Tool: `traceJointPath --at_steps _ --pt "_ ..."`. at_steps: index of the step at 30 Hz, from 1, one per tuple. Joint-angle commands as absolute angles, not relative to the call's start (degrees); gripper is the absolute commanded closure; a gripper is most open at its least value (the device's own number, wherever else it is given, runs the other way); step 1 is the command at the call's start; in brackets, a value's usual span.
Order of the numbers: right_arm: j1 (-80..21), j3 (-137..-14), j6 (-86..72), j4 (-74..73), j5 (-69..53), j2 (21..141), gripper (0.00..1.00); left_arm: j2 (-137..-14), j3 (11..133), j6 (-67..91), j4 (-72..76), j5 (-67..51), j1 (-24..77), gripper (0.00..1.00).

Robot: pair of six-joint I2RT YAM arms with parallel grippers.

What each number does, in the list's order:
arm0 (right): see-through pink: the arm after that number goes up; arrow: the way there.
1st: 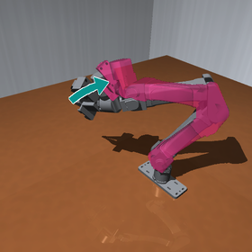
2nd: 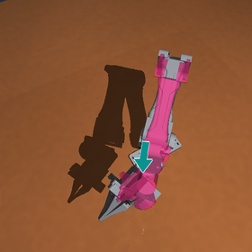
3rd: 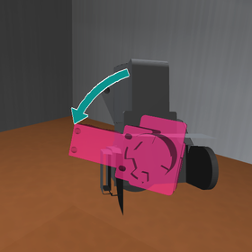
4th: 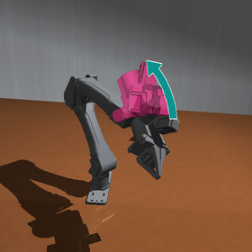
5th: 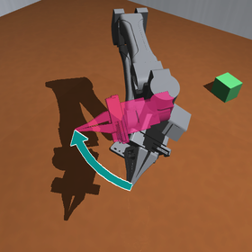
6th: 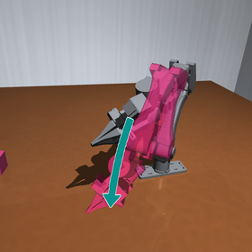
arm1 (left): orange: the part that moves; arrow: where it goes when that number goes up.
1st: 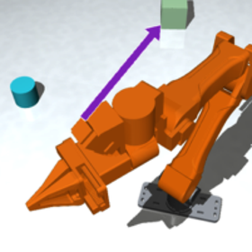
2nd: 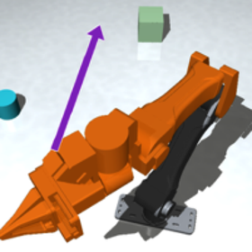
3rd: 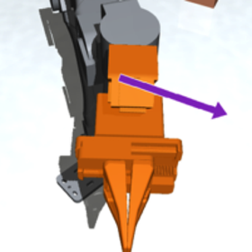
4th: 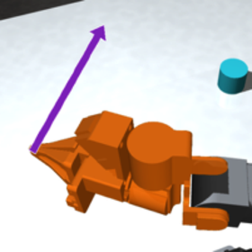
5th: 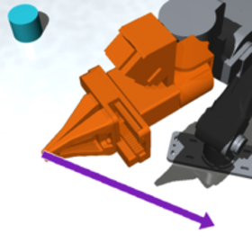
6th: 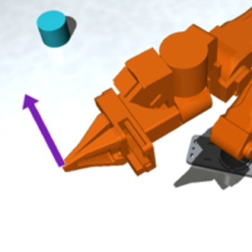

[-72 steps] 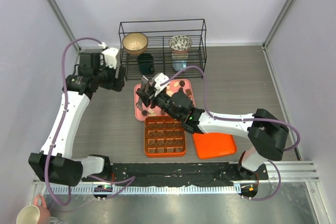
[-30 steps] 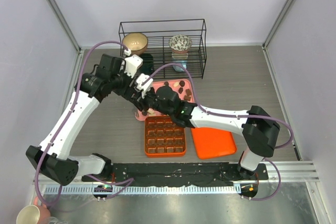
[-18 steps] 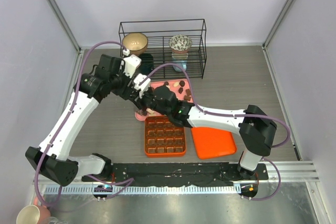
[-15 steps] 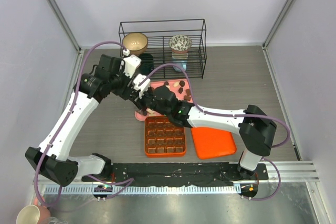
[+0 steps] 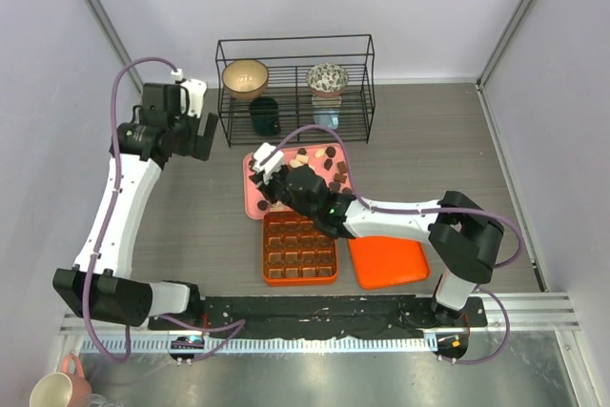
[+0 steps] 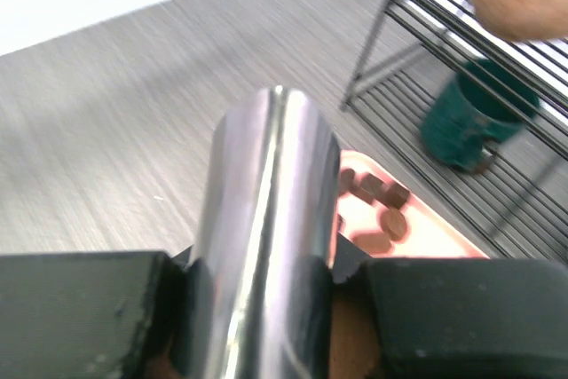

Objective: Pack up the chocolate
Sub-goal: Adjust the clamp.

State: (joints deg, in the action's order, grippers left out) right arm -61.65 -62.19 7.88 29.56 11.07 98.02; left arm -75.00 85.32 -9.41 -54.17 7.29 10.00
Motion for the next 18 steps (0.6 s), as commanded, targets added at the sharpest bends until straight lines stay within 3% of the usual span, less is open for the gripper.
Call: traceJointPath --at_steps 1,7,13,18 --pt "-60.91 -60.12 9.58 38.57 17.48 93.08 0.98 -72.69 81.66 -7.21 -52.47 3.17 9.40 0.07" --pt "-58.28 -60.12 8.35 42.62 18.37 94.48 0.97 -72.33 69.71 -7.82 -47.91 1.76 9.32 0.07" --pt "-56.52 -61.17 7.74 45.08 17.76 96.41 0.89 -73.12 63.11 -8.26 -43.60 2.81 9.32 0.07" --pt "-55.28 -62.05 6.59 45.62 17.05 97.91 0.75 -73.65 61.17 -7.65 -41.48 2.29 8.79 0.07"
